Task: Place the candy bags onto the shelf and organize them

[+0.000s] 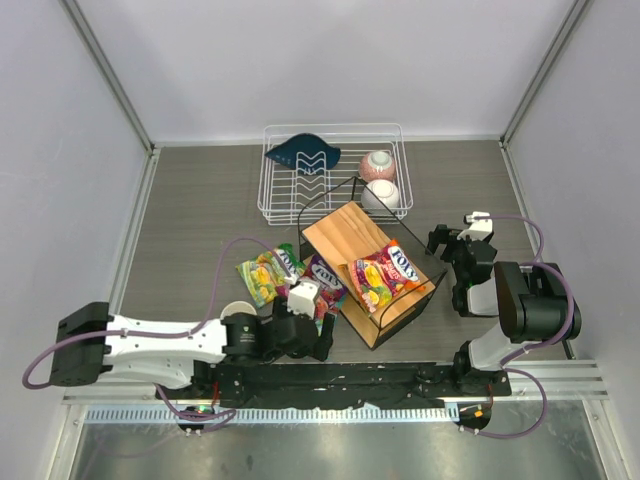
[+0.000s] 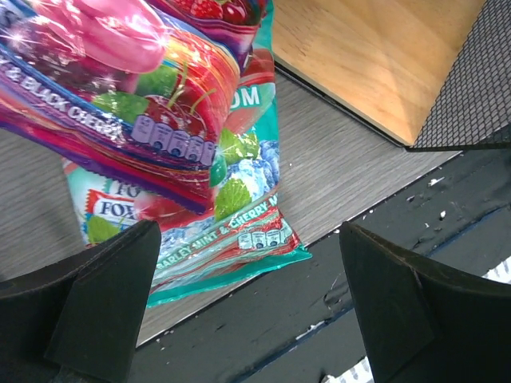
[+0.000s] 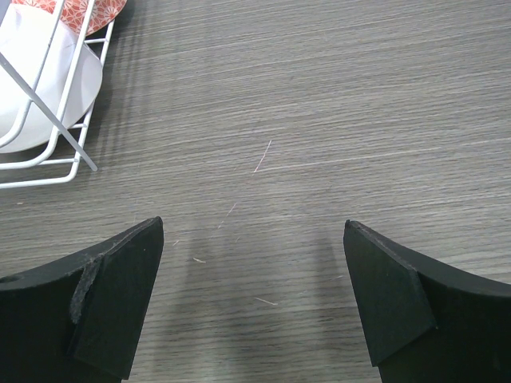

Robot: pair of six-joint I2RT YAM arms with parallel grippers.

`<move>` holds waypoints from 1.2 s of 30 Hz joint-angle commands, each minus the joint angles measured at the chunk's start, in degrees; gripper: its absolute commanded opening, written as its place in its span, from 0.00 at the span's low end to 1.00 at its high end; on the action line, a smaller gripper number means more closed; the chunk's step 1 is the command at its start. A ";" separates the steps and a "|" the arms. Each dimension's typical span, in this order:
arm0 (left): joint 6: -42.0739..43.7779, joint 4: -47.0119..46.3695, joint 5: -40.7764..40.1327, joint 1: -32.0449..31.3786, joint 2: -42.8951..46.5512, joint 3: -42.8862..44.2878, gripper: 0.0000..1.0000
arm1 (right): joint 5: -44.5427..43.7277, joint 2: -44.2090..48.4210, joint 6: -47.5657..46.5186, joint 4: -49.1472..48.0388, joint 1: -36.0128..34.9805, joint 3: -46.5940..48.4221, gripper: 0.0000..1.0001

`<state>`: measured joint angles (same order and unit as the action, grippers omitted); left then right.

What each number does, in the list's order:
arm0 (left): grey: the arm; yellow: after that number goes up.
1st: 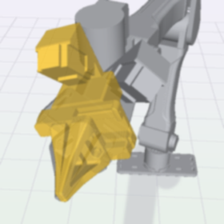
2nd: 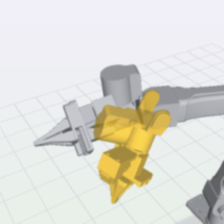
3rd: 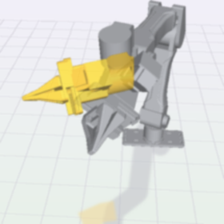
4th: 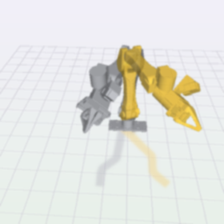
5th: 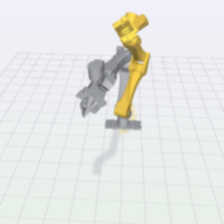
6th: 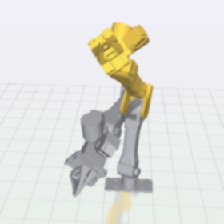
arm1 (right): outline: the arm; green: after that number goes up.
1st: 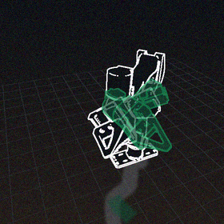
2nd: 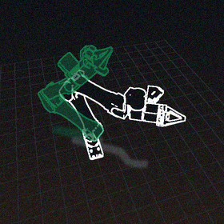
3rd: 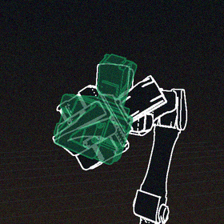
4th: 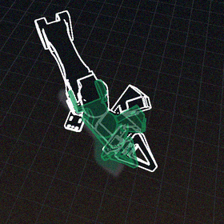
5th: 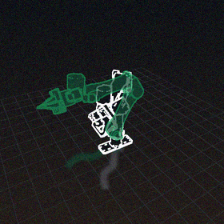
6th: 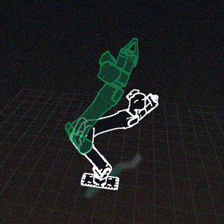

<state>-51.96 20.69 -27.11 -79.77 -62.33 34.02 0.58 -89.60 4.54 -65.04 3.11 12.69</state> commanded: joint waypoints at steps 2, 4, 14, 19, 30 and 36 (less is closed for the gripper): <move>-4.02 -5.13 -5.23 -2.93 -5.52 2.01 1.00 | -0.23 1.36 -1.02 -2.64 -0.21 1.02 1.00; -4.46 -5.13 -5.58 -3.20 -7.63 2.71 1.00 | -0.23 1.36 -1.02 -2.64 -0.21 1.11 1.00; -2.44 0.14 -10.32 -3.20 -5.36 5.53 1.00 | -0.23 1.36 -1.11 -2.73 -0.21 1.11 1.00; 1.51 -0.30 -8.58 0.30 -2.89 5.18 1.00 | -0.23 1.36 -1.02 -2.73 -0.21 1.02 1.00; 9.76 4.43 -1.46 19.63 19.24 1.31 1.00 | -0.23 1.36 -1.11 -2.64 -0.21 1.02 1.00; 14.52 2.17 10.56 33.95 17.60 2.98 0.99 | -0.23 1.36 -1.11 -2.73 -0.21 1.11 1.00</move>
<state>-42.26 24.14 -26.13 -52.77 -42.81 35.24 0.58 -89.60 4.40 -65.04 3.11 12.69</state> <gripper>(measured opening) 0.995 0.996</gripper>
